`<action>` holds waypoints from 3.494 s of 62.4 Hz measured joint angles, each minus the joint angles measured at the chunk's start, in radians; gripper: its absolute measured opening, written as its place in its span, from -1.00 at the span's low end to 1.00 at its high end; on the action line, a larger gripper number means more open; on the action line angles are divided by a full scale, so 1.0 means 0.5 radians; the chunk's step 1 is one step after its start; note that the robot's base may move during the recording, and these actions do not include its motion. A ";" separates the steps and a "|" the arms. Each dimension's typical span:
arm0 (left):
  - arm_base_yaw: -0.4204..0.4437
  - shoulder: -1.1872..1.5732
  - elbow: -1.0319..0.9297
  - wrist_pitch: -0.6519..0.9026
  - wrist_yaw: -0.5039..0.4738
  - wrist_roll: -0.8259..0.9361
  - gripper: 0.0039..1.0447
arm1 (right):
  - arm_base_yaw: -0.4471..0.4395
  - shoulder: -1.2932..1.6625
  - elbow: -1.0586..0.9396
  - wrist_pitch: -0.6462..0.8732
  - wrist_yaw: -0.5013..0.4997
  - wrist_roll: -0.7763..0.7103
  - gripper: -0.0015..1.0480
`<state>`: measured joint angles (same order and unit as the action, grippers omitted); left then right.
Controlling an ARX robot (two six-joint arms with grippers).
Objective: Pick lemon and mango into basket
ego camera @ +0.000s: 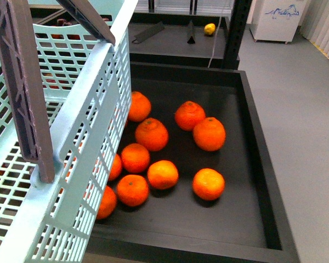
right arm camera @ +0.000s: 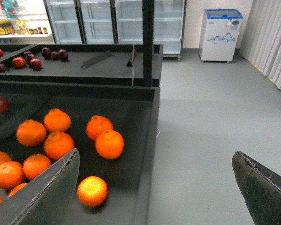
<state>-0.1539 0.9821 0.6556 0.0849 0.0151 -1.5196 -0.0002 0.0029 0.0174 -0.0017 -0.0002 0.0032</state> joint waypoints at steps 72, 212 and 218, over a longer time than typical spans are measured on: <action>0.000 -0.001 -0.001 0.000 0.000 0.000 -0.69 | 0.000 0.002 0.000 0.000 0.002 0.000 0.83; -0.274 0.644 0.407 -0.126 -0.309 1.334 -0.69 | -0.002 0.002 -0.001 0.001 -0.006 0.000 0.83; -0.341 0.892 0.564 -0.027 -0.139 1.331 -0.69 | -0.002 0.002 -0.001 0.001 -0.006 0.000 0.83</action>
<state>-0.3244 1.4281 0.9375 0.0715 -0.0544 -0.8543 -0.0010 0.0036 0.0170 -0.0013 -0.0032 0.0032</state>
